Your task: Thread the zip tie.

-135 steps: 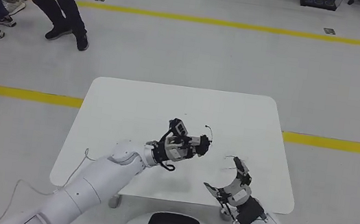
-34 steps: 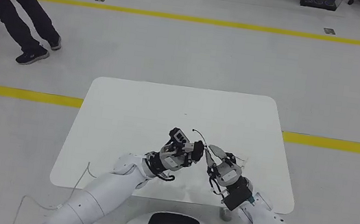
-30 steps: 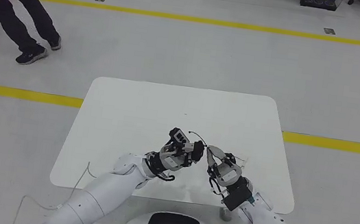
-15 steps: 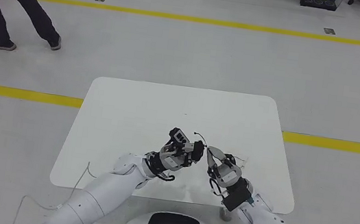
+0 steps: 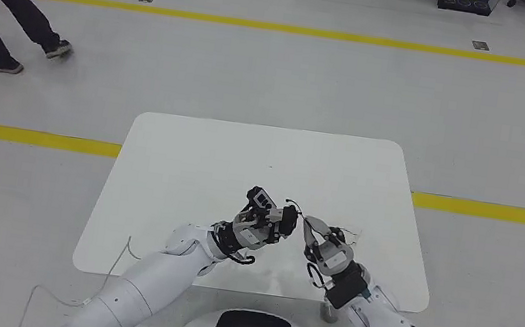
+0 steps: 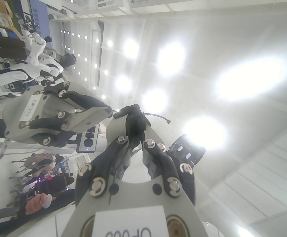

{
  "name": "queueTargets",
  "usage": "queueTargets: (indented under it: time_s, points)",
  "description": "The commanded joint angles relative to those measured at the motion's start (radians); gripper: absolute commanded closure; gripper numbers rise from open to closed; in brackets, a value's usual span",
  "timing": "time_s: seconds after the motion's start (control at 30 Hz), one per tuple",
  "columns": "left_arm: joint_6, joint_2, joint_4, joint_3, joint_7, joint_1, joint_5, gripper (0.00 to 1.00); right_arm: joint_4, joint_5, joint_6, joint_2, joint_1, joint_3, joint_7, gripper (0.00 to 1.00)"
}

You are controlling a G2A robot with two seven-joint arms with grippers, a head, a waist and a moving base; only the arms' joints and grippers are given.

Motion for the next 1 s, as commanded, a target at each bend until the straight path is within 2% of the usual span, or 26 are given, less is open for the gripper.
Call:
queueTargets:
  time_s: [0.0,0.97]
  points:
    - [0.000,0.000,0.000,0.000,0.000,0.000,0.000,1.00,0.001,0.000,0.000,0.001,-0.002,0.002,0.000,1.00]
    - [0.000,0.000,0.000,0.000,0.000,0.000,0.000,1.00,0.046,0.000,-0.032,-0.005,-0.003,-0.005,0.015,1.00]
